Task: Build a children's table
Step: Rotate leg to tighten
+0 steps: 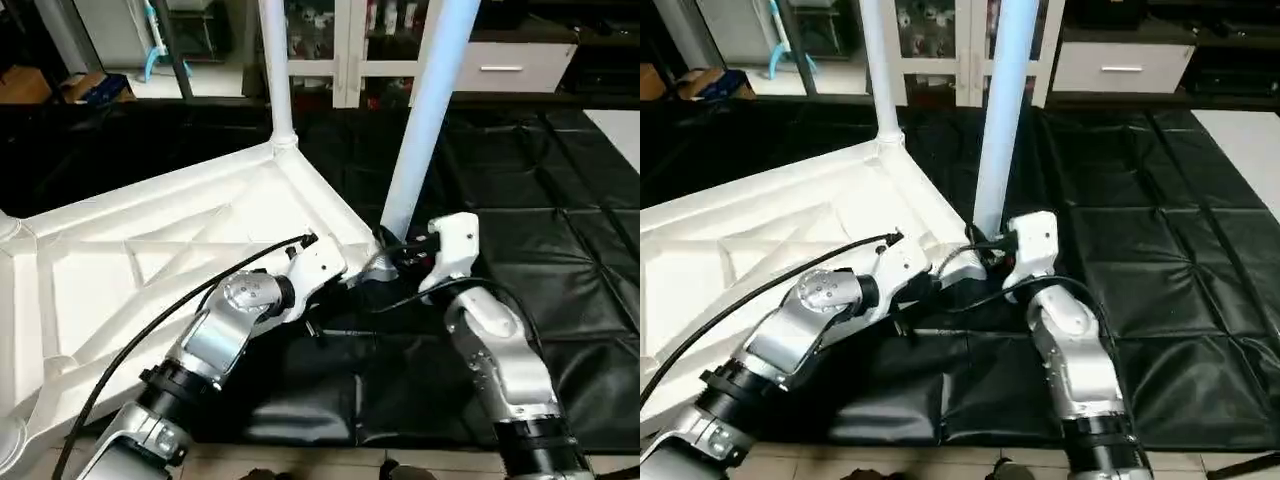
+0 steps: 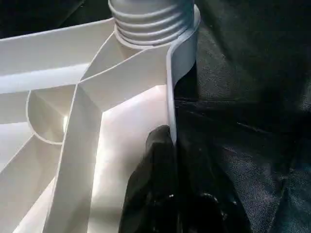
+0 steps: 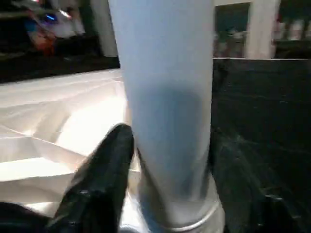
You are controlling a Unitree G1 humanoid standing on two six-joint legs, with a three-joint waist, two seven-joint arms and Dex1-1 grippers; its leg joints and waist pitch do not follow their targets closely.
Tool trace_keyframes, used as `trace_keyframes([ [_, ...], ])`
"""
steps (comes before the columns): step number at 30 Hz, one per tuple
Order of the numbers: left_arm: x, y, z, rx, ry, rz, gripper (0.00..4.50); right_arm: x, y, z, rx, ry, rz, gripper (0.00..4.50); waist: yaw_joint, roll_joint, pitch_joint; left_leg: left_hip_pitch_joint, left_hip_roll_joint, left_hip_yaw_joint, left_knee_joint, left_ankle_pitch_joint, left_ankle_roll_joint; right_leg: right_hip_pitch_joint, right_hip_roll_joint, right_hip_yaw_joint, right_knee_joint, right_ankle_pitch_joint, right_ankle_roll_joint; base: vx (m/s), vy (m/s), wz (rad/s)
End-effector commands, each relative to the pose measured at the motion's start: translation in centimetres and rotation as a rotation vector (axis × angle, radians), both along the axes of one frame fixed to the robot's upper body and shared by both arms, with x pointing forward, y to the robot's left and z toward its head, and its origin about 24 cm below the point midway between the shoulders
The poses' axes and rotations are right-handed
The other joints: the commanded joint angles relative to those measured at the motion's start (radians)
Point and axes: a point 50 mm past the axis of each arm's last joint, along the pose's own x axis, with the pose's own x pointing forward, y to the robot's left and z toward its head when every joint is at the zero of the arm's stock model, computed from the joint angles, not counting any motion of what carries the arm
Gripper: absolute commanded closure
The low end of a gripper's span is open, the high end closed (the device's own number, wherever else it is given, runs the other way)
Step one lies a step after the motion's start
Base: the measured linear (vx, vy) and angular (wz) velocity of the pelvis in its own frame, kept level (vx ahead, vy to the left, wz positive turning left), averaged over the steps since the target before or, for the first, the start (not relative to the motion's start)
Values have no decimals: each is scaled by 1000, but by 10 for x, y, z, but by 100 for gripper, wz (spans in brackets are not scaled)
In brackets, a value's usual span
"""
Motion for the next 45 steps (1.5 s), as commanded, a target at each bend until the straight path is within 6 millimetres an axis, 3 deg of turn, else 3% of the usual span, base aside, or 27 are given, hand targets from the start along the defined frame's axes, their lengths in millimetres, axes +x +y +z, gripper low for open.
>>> trace_keyframes([
  [1, -6, 1, -15, 4, 49, -4, 450, -3, 11, 10, 36, -41, 86, 176, 2, -17, -53, 18, 115, -71, -108, -353, -5, 13, -69, 38, -54, -275, -194, 51, -22, 1],
  [2, -13, 4, -16, 7, 67, -67, 450, -3, 9, 17, 66, -56, 160, 155, 5, -17, -52, 22, 113, -67, -103, -343, 12, 10, -69, 39, -57, -305, -203, 0, 0, 0],
  [5, -20, 7, -18, 26, 77, -134, 450, -5, 5, 22, 65, -68, 248, 131, 7, -14, -54, 15, 117, -70, -102, -315, 33, 20, -71, 38, -51, -304, -208, 0, 0, 0],
  [6, -28, 12, -20, 35, 101, -194, 450, -8, -1, 26, 30, -74, 358, 118, 6, -15, -53, 17, 116, -69, -102, -313, 41, 18, -66, 36, -49, -296, -211, 0, 0, 0],
  [8, -32, 15, -21, 39, 113, -219, 450, -10, -7, 27, -4, -71, 412, 106, 8, -13, -54, 23, 118, -63, -99, -292, 45, 12, -65, 39, -48, -275, -223, 0, 0, 0],
  [9, -34, 17, -21, 41, 120, -235, 450, -11, -10, 28, -24, -67, 447, 99, 10, -12, -58, 27, 117, -63, -95, -281, 49, 15, -65, 36, -43, -255, -232, 0, 0, 0],
  [10, -40, 22, -22, 40, 138, -255, 450, -15, -20, 27, -98, -56, 516, 99, 10, -15, -57, 23, 117, -62, -95, -261, 57, 17, -65, 37, -42, -232, -237, 0, 0, 0],
  [12, -47, 30, -20, 33, 161, -271, 450, -21, -38, 27, -196, -32, 608, 79, 20, -13, -62, 22, 119, -60, -87, -174, 95, 26, -66, 34, -27, -125, -266, 59, -9, 4],
  [15, -49, 33, -19, 31, 169, -274, 450, -23, -45, 27, -241, -26, 648, 79, 28, -15, -65, 20, 117, -56, -77, -70, 146, 28, -64, 31, -13, -12, -294, 39, -2, 2],
  [17, -50, 35, -19, 32, 171, -275, 450, -25, -49, 28, -254, -22, 669, 79, 29, -21, -66, 16, 117, -57, -73, -62, 166, 33, -70, 31, -12, -19, -303, 0, 0, 0],
  [19, -51, 36, -18, 32, 173, -276, 450, -26, -51, 28, -259, -17, 685, 79, 30, -20, -63, 15, 120, -58, -76, -82, 166, 32, -69, 30, -18, -75, -300, 0, 0, 0],
  [24, -55, 39, -17, 25, 185, -283, 450, -31, -59, 28, -278, 0, 738, 79, 27, -18, -55, 22, 123, -62, -88, -191, 112, 27, -65, 32, -33, -222, -273, 0, 0, 0],
  [28, -57, 39, -16, 22, 193, -290, 450, -31, -59, 23, -293, 13, 755, 104, 26, -18, -57, 22, 121, -61, -87, -192, 99, 27, -66, 33, -33, -209, -273, 0, 0, 0],
  [34, -57, 39, -16, 22, 194, -293, 450, -27, -57, 19, -306, 20, 741, 148, 27, -21, -63, 19, 119, -60, -79, -122, 130, 31, -65, 31, -23, -123, -293, 0, 0, 0],
  [45, -56, 38, -14, 21, 195, -294, 450, -25, -55, 16, -297, 28, 754, 239, 27, -20, -64, 19, 119, -60, -76, -112, 141, 33, -65, 30, -22, -129, -297, 0, 0, 0],
])
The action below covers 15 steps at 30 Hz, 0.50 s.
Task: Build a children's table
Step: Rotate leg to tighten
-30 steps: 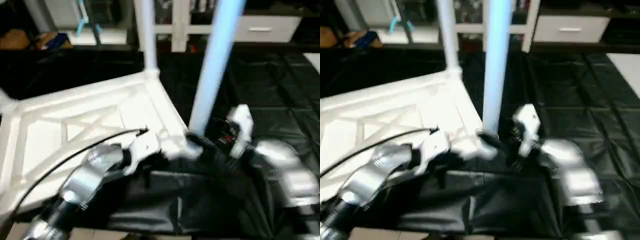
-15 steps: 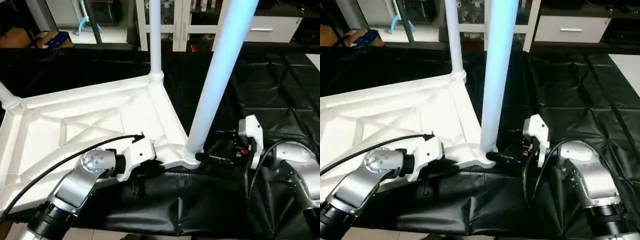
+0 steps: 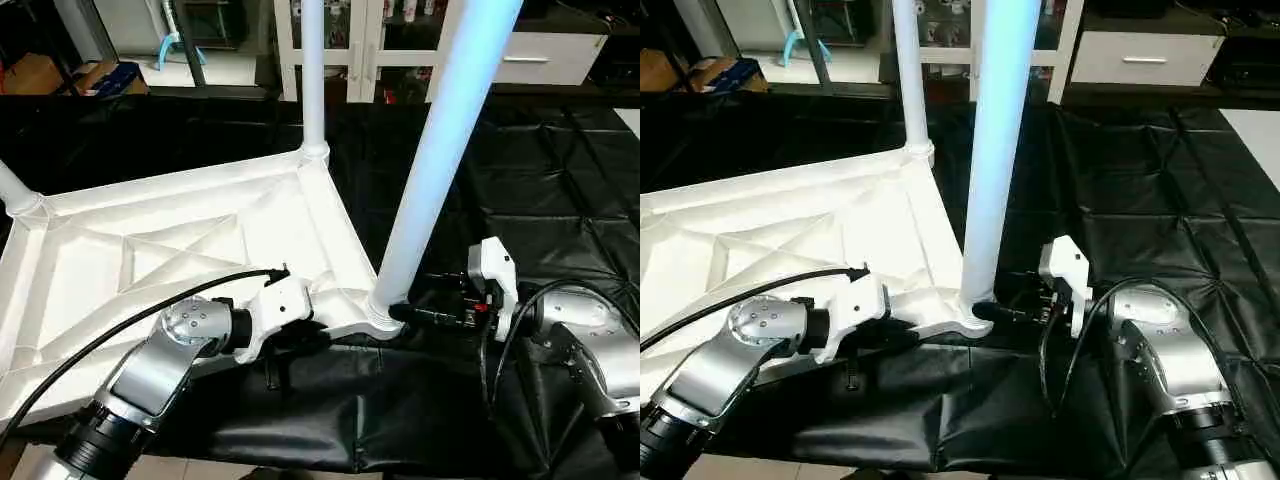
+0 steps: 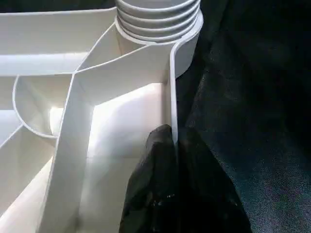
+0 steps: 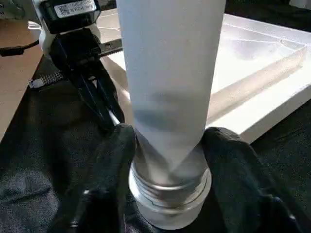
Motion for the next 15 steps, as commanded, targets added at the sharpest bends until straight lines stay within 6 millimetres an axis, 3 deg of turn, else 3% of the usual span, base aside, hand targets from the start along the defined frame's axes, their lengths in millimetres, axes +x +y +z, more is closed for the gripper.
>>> trace_keyframes([
  [1, -10, 0, -14, 42, 73, -38, 450, 2, 4, 3, -2, -15, 22, 257, 3, -23, -63, 20, 117, -59, -75, -107, 138, 36, -65, 31, -39, -126, -289, 0, 0, 0],
  [8, -8, -1, -14, 38, 70, -38, 450, 2, 6, -2, 57, -3, -31, 276, 1, -23, -62, 18, 116, -59, -76, -125, 135, 36, -66, 31, -41, -154, -287, 0, 0, 0],
  [10, -7, -4, -14, 35, 67, -41, 450, 0, 9, -7, 79, 5, -49, 281, -1, -23, -58, 18, 117, -60, -79, -159, 123, 35, -66, 32, -46, -197, -281, 0, 0, 0],
  [12, -6, -5, -13, 34, 65, -43, 450, -2, 10, -9, 73, 4, -42, 298, -5, -20, -56, 18, 116, -64, -85, -216, 90, 34, -65, 31, -51, -269, -263, 0, 0, 0],
  [15, -6, -6, -13, 33, 64, -48, 450, -1, 10, -7, 52, -28, -53, 305, -7, -19, -55, 22, 116, -64, -88, -250, 63, 30, -64, 33, -56, -300, -247, 0, 0, 0],
])
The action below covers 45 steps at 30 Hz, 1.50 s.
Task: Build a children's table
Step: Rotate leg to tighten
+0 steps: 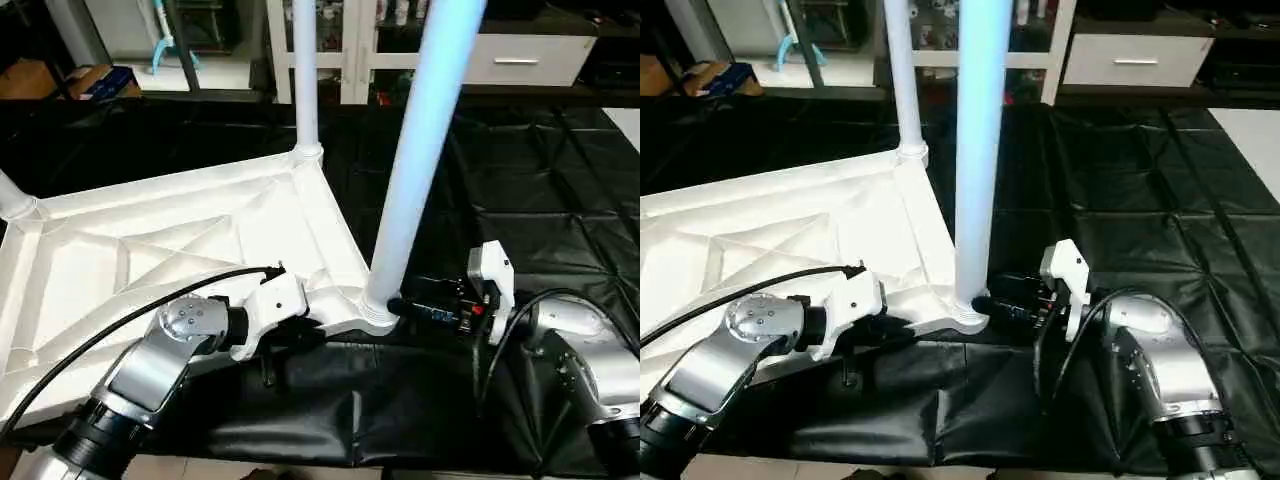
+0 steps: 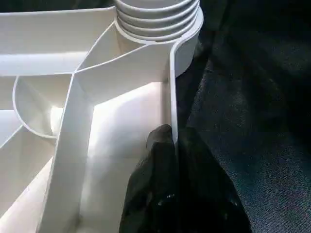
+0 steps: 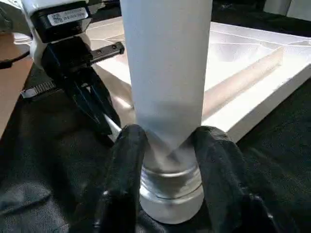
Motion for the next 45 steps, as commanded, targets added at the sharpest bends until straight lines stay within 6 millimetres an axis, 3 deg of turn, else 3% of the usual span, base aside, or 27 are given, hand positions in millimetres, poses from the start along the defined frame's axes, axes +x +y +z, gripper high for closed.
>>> trace_keyframes([
  [1, -10, -10, -12, 19, 61, -72, 450, 0, 9, 1, -1, -32, 15, 305, 3, -17, -55, 20, 116, -64, -92, -249, 67, 29, -64, 32, -59, -299, -245, 0, 0, 0],
  [2, -10, -10, -12, 20, 61, -73, 450, 3, 7, 4, 5, -41, -7, 275, 2, -18, -56, 19, 115, -64, -91, -244, 67, 30, -65, 33, -58, -282, -247, 0, 0, 0],
  [5, -9, -10, -12, 24, 59, -74, 450, 8, 6, 9, 30, -46, -25, 265, 1, -17, -59, 20, 115, -62, -89, -223, 78, 30, -65, 33, -55, -246, -259, 0, 0, 0],
  [11, -9, -10, -12, 24, 56, -73, 450, 8, 8, 12, 37, -38, 15, 204, 5, -16, -62, 22, 116, -61, -87, -202, 91, 30, -64, 32, -52, -215, -268, 0, 0, 0],
  [14, -9, -10, -12, 24, 54, -72, 450, 8, 9, 12, 26, -39, 25, 180, 12, -18, -68, 22, 116, -58, -81, -138, 111, 33, -63, 31, -42, -139, -282, 0, 0, 0],
  [17, -8, -10, -12, 24, 51, -71, 450, 12, 11, 10, -21, -63, 13, 140, 14, -20, -71, 21, 114, -55, -76, -119, 124, 34, -65, 30, -40, -120, -291, 0, 0, 0],
  [22, -7, -10, -12, 25, 49, -69, 450, 13, 11, 9, -34, -60, 16, 140, 17, -22, -72, 19, 115, -58, -76, -126, 122, 37, -65, 29, -40, -150, -285, 0, 0, 0],
  [31, -7, -10, -12, 27, 47, -66, 450, 17, 7, 4, -52, -55, -26, 215, 15, -21, -71, 19, 113, -58, -75, -153, 112, 35, -64, 30, -42, -178, -283, 0, 0, 0],
  [34, -5, -13, -12, 28, 42, -60, 450, 21, 9, -1, -65, -57, -118, 241, 12, -21, -66, 20, 114, -60, -80, -202, 91, 32, -64, 31, -48, -244, -270, 0, 0, 0],
  [37, 0, -15, -15, 60, 25, -19, 450, 23, 12, -11, -72, -35, -251, 253, 5, -20, -60, 19, 114, -65, -88, -259, 47, 27, -63, 32, -55, -335, -236, 0, 0, 0],
  [38, 4, -16, -15, 63, 18, 17, 450, 24, 15, -15, -77, -33, -311, 258, 1, -20, -56, 23, 112, -67, -91, -311, 15, 20, -62, 33, -62, -393, -211, 0, 0, 0],
  [39, 7, -18, -16, 64, 13, 42, 450, 25, 16, -17, -81, -32, -349, 258, 1, -20, -56, 23, 112, -67, -91, -311, 15, 20, -62, 33, -62, -393, -211, 0, 0, 0],
  [41, 19, -26, -13, 42, -25, 124, 450, 29, 18, -25, -88, -22, -542, 262, -9, -18, -53, 26, 108, -71, -97, -399, -39, 10, -57, 32, -70, -458, -174, 0, 0, 0],
  [45, 34, -37, -9, 44, -78, 220, 450, 33, 21, -33, -89, -2, -765, 262, -19, -20, -56, 30, 104, -78, -101, -455, -72, 5, -55, 28, -74, -490, -139, 0, 0, 0],
])
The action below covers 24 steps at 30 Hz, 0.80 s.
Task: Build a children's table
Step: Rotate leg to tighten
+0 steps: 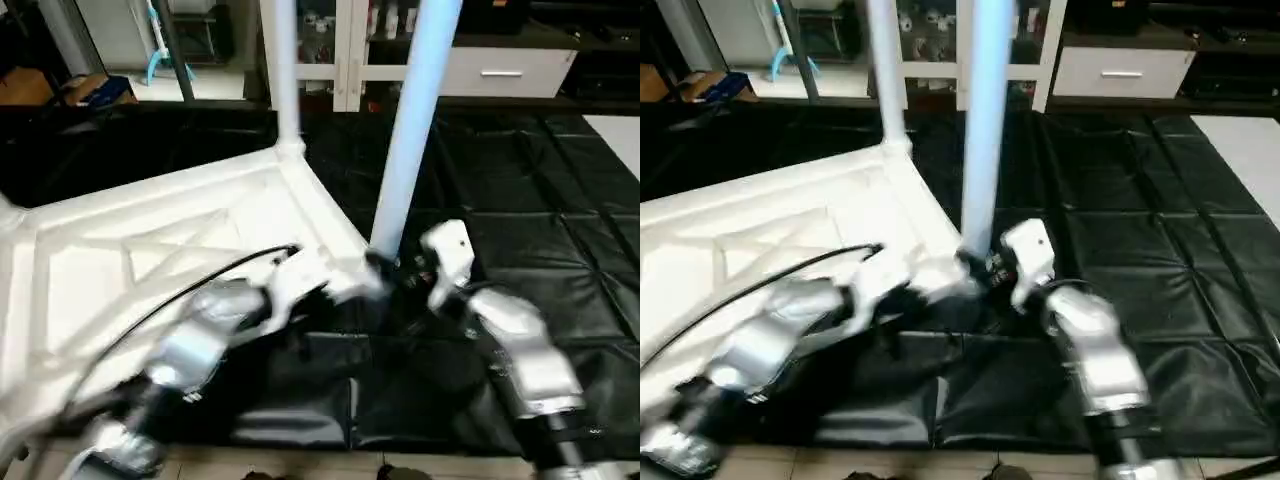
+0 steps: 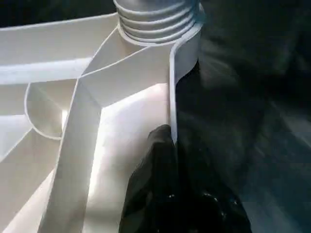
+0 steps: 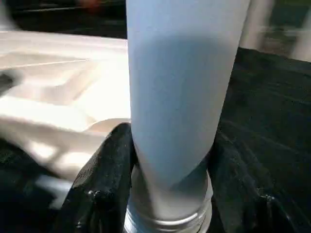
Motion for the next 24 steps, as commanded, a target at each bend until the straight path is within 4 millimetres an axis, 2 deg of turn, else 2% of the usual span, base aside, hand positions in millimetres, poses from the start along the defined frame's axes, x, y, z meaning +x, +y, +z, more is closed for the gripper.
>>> trace_keyframes([
  [1, 1, -6, -6, 16, -1, 30, 450, 1, -23, -22, -64, 102, -244, 263, -6, -7, -46, 30, 104, -79, -111, -484, -70, 1, -56, 27, -75, -499, -133, 0, 0, 0],
  [2, 1, -6, -6, 16, -1, 30, 450, 1, -23, -22, -64, 102, -244, 263, -6, -8, -46, 32, 102, -79, -110, -498, -70, -3, -56, 26, -80, -516, -123, 0, 0, 0],
  [3, 5, -11, -5, 7, -17, 63, 450, 2, -18, -24, -59, 95, -306, 263, -5, -2, -45, 33, 102, -80, -111, -505, -71, -4, -56, 26, -80, -517, -120, 0, 0, 0],
  [4, 5, -11, -5, 7, -17, 63, 450, 2, -18, -24, -59, 95, -306, 263, -7, -3, -44, 36, 101, -78, -112, -512, -71, -9, -53, 26, -86, -522, -115, 0, 0, 0],
  [5, 11, -21, -3, -3, -43, 98, 450, 4, -6, -21, -80, 49, -372, 263, -7, -8, -43, 40, 100, -78, -112, -532, -72, -11, -51, 24, -89, -533, -106, 0, 0, 0],
  [6, 12, -24, -2, -7, -49, 106, 450, 5, -3, -19, -85, 31, -385, 263, -7, -3, -42, 43, 98, -76, -112, -540, -80, -19, -48, 23, -91, -540, -100, 0, 0, 0],
  [7, 12, -24, -2, -7, -49, 106, 450, 5, -3, -19, -85, 31, -385, 263, -8, -4, -43, 44, 99, -78, -114, -546, -84, -18, -48, 22, -91, -537, -97, 0, 0, 0],
  [9, 13, -25, -2, -11, -54, 109, 450, 7, 6, -14, -8, 23, -347, 263, -9, 3, -43, 36, 102, -84, -121, -552, -79, -5, -50, 19, -86, -485, -96, 0, 0, 0],
  [10, 12, -23, -3, -6, -55, 97, 450, 6, 13, -9, 54, 10, -257, 263, -9, 4, -42, 35, 103, -83, -124, -557, -79, -5, -49, 19, -86, -473, -97, 0, 0, 0],
  [11, 10, -21, -4, 0, -57, 79, 450, 4, 17, -1, 85, -35, -182, 208, -8, 1, -44, 37, 104, -81, -123, -565, -72, -5, -51, 21, -87, -446, -102, 0, 0, 0],
  [12, 9, -20, -4, 2, -58, 71, 450, 3, 18, 1, 93, -50, -159, 194, -8, 1, -44, 37, 104, -81, -123, -565, -72, -5, -51, 21, -87, -446, -102, 0, 0, 0],
  [13, 9, -20, -5, 4, -59, 63, 450, 2, 19, 4, 101, -67, -136, 194, -6, 1, -45, 34, 106, -79, -122, -538, -66, -3, -54, 24, -83, -412, -115, 0, 0, 0],
  [14, 7, -18, -6, 9, -55, 47, 450, 1, 17, 7, 108, -68, -115, 173, -4, -2, -47, 29, 106, -77, -121, -496, -52, 3, -57, 27, -80, -371, -131, 0, 0, 0],
  [15, 6, -17, -6, 10, -54, 42, 450, 1, 16, 7, 111, -66, -109, 173, -3, -3, -51, 18, 108, -75, -119, -432, -33, 12, -62, 30, -71, -319, -152, 0, 0, 0],
  [16, 3, -15, -7, 14, -52, -1, 450, 1, 12, 10, 108, -62, -69, 158, 2, -4, -52, 16, 109, -73, -115, -385, -11, 16, -66, 32, -72, -292, -169, 0, 0, 0],
  [17, -1, -14, -8, 13, -44, -33, 450, 1, 9, 12, 116, -53, -39, 151, 4, -4, -51, 16, 110, -69, -112, -365, 10, 16, -68, 34, -71, -295, -182, 0, 0, 0],
  [18, -3, -13, -9, 12, -37, -59, 450, 1, 7, 13, 124, -46, -16, 146, 4, -4, -51, 16, 110, -69, -112, -365, 10, 16, -68, 34, -71, -295, -182, 0, 0, 0],
  [20, -9, -12, -10, 13, -22, -114, 450, 1, 4, 15, 124, -34, 38, 138, 5, -5, -52, 18, 110, -66, -107, -347, 29, 16, -69, 35, -73, -323, -196, 0, 0, 0],
  [21, -14, -9, -12, 24, 4, -150, 450, 0, -1, 16, 81, -41, 83, 128, 7, -2, -50, 16, 111, -65, -108, -327, 34, 14, -69, 36, -72, -323, -199, 0, 0, 0],
  [22, -14, -9, -12, 24, 4, -150, 450, 0, -1, 16, 81, -41, 83, 118, 8, -3, -51, 18, 112, -65, -107, -324, 33, 14, -67, 34, -70, -319, -203, 0, 0, 0],
  [23, -24, -3, -15, 35, 50, -218, 450, 0, -11, 19, 18, -34, 169, 110, 12, 3, -51, 25, 111, -61, -105, -315, 33, 9, -63, 36, -70, -306, -208, 0, 0, 0],
  [24, -28, -1, -16, 34, 67, -240, 450, -1, -15, 20, -2, -30, 208, 110, 16, -1, -55, 26, 113, -61, -104, -297, 38, 16, -62, 33, -63, -271, -220, 52, -17, 8],
])
